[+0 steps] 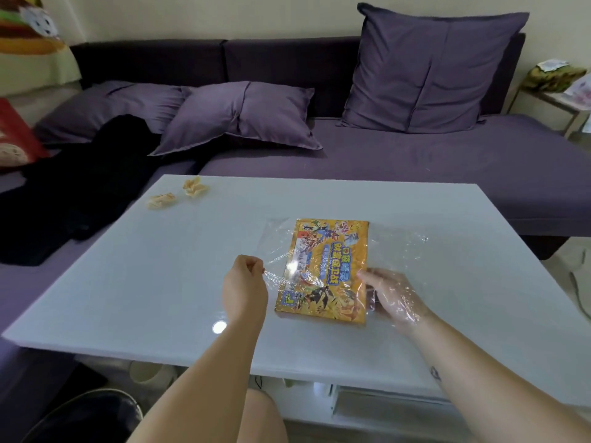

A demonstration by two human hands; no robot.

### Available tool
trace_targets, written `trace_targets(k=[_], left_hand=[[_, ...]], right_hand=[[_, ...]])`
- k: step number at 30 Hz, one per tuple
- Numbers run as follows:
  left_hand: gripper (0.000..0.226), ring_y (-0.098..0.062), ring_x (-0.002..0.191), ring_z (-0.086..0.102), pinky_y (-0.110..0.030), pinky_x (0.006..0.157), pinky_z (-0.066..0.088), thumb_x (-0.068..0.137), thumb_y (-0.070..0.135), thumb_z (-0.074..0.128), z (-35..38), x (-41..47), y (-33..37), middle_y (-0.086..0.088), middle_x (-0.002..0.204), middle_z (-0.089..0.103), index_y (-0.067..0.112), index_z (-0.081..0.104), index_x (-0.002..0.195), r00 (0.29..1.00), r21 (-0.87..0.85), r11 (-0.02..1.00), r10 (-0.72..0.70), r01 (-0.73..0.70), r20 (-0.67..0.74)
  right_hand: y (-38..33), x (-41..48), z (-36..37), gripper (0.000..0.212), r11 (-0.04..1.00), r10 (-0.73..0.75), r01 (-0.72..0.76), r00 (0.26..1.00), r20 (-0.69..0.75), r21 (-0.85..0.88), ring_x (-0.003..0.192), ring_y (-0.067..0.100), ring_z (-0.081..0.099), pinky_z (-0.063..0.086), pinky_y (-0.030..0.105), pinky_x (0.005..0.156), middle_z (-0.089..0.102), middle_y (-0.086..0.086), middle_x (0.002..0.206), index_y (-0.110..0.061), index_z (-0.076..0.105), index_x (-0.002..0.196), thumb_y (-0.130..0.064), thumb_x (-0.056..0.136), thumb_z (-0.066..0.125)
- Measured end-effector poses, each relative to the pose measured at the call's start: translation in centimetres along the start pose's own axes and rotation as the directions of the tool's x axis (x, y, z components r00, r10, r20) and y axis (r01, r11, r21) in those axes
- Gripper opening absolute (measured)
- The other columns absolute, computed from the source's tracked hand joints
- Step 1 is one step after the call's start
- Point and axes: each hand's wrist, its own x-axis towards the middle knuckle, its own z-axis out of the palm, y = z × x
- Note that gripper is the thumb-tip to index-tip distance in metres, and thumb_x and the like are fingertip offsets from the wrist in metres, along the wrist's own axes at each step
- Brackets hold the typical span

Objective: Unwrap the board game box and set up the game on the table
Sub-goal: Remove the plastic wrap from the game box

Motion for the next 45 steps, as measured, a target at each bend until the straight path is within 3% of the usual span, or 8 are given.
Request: trace_targets(k=[5, 14, 21, 30, 35, 39, 42, 45], left_hand=[[0.015, -0.021, 0.077, 0.054, -0.027, 0.059, 0.036, 0.092, 0.013, 0.043, -1.5, 1.2, -1.3, 0.002, 0.088, 0.063, 0.02, 0.056, 0.089, 0.995, 0.004, 0.996, -0.087, 0.088, -0.056], [0.049, -0.028, 0.085, 0.053, -0.036, 0.069, 0.041, 0.091, -0.003, 0.034, -7.4, 3.9, -5.2, -0.006, 0.103, 0.059, 0.022, 0.037, 0.134, 0.927, -0.106, 0.961, -0.275, 0.256, -0.254], [0.061, -0.025, 0.079, 0.054, -0.026, 0.056, 0.039, 0.082, -0.014, 0.026, -11.4, 4.2, -6.8, -0.008, 0.124, 0.059, 0.017, 0.06, 0.121, 0.902, -0.094, 0.953, -0.302, 0.287, -0.307], [0.043, -0.035, 0.124, 0.045, -0.039, 0.098, 0.039, 0.096, 0.007, 0.037, -20.2, 4.6, -10.7, -0.014, 0.144, 0.038, 0.005, 0.044, 0.138, 0.815, -0.14, 0.935, -0.354, 0.327, -0.458], [0.051, -0.033, 0.126, 0.04, -0.036, 0.099, 0.035, 0.095, 0.009, 0.042, -22.0, 5.5, -11.5, -0.019, 0.149, 0.023, -0.001, 0.031, 0.143, 0.844, -0.166, 0.921, -0.39, 0.353, -0.368], [0.044, -0.03, 0.097, 0.049, -0.035, 0.079, 0.04, 0.092, 0.015, 0.052, -22.3, 7.0, -12.1, -0.015, 0.144, 0.029, 0.007, 0.035, 0.132, 0.889, -0.195, 0.903, -0.417, 0.382, -0.188], [0.078, -0.032, 0.131, 0.038, -0.04, 0.101, 0.036, 0.09, 0.027, 0.061, -22.6, 8.2, -12.8, -0.012, 0.156, 0.008, 0.022, 0.011, 0.15, 0.923, -0.171, 0.914, -0.381, 0.367, -0.054], [0.088, -0.031, 0.139, 0.026, -0.035, 0.104, 0.032, 0.091, 0.027, 0.061, -22.9, 8.5, -12.9, -0.016, 0.156, -0.017, 0.028, -0.003, 0.151, 0.934, -0.074, 0.932, -0.356, 0.354, -0.016]], right_hand=[[-0.5, -0.2, -0.9, 0.019, 0.999, -0.01, 0.009, 1.0, 0.02, 0.04, 0.068, 0.028, 0.068, 0.056, 0.028, 0.059, 0.07, 0.021, 0.08, 0.004, 0.07, 0.09, -0.011, 0.079, 0.071], [-0.8, 0.5, -2.1, 0.011, 0.982, 0.093, -0.032, 0.942, -0.324, 0.187, 0.036, 0.007, 0.058, 0.047, 0.019, 0.04, 0.063, -0.005, 0.048, -0.013, 0.062, 0.08, -0.016, 0.09, 0.059], [-1.5, 1.1, 3.1, 0.026, 0.966, 0.104, 0.017, 0.889, -0.447, 0.258, 0.042, 0.013, 0.057, 0.048, 0.026, 0.049, 0.059, 0.007, 0.071, -0.013, 0.055, 0.066, -0.018, 0.091, 0.06], [-1.6, 1.8, 12.3, 0.03, 0.979, 0.142, -0.063, 0.895, -0.423, 0.195, 0.056, 0.021, 0.054, 0.047, 0.035, 0.056, 0.057, 0.008, 0.071, -0.013, 0.051, 0.064, -0.022, 0.089, 0.062], [-0.6, 1.6, 16.5, 0.026, 0.993, 0.109, -0.09, 0.935, -0.338, 0.072, 0.047, 0.019, 0.058, 0.048, 0.027, 0.047, 0.059, 0.006, 0.068, -0.013, 0.055, 0.066, -0.023, 0.089, 0.063], [0.1, 1.9, 18.5, 0.019, 0.991, 0.131, -0.127, 0.966, -0.224, 0.034, 0.055, 0.023, 0.061, 0.053, 0.033, 0.057, 0.065, 0.013, 0.082, -0.004, 0.064, 0.095, -0.022, 0.09, 0.061], [0.3, 2.4, 18.7, 0.016, 0.991, 0.132, -0.135, 0.974, -0.186, -0.005, 0.061, 0.023, 0.06, 0.05, 0.033, 0.059, 0.064, 0.014, 0.082, -0.006, 0.062, 0.097, -0.021, 0.092, 0.06], [0.4, 2.8, 18.5, 0.015, 0.99, 0.128, -0.136, 0.978, -0.163, -0.041, 0.063, 0.023, 0.061, 0.051, 0.035, 0.065, 0.065, 0.012, 0.079, -0.007, 0.062, 0.094, -0.021, 0.093, 0.058]])
